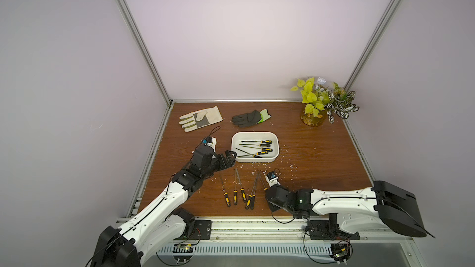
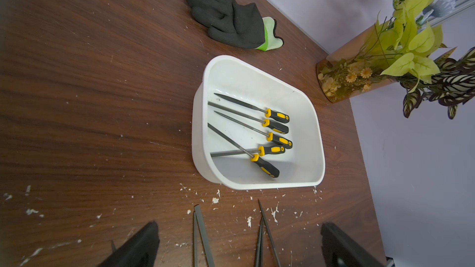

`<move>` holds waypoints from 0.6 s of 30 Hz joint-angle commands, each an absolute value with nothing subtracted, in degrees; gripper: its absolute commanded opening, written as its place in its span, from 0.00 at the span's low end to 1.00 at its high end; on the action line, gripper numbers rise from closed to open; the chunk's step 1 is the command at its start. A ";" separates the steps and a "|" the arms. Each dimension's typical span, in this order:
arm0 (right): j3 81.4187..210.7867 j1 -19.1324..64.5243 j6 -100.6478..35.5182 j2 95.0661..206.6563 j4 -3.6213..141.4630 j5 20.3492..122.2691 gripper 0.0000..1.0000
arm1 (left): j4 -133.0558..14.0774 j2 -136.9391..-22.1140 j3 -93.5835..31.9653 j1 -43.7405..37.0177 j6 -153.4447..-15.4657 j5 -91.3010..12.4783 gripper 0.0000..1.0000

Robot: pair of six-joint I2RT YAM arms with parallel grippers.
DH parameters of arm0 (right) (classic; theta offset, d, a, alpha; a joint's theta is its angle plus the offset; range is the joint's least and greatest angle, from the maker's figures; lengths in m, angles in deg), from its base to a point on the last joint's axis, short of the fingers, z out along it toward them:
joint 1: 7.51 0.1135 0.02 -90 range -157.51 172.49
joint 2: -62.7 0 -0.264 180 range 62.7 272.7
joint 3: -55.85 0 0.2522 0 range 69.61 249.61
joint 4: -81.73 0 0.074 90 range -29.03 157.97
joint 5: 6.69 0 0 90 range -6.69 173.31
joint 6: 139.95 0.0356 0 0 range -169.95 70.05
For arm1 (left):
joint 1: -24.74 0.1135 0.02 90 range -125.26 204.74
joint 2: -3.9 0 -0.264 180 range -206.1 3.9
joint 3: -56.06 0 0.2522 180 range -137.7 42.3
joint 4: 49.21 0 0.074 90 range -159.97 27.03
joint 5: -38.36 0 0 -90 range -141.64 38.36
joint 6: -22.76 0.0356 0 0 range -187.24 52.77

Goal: Put the file tool into the storage box
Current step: Pick up the file tool from the center of the board.

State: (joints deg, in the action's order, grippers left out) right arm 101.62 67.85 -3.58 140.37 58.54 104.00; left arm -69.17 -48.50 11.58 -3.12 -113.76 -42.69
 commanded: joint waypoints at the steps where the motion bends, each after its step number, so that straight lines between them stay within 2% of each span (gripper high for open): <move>1: 104.57 67.90 -4.77 142.66 56.86 104.14 0.44 | -68.34 -48.65 11.91 -3.78 -113.64 -42.35 1.00; 5: 104.70 67.99 -5.15 143.33 56.07 104.78 0.33 | -68.11 -48.79 11.98 -3.83 -113.42 -42.29 1.00; 11: 103.71 67.97 -7.81 139.35 54.08 106.24 0.07 | -68.26 -48.22 10.45 -3.78 -112.39 -42.68 1.00; 18: 104.07 67.99 -14.85 131.78 52.09 105.45 0.01 | -62.87 -47.74 8.77 -3.82 -111.93 -45.20 1.00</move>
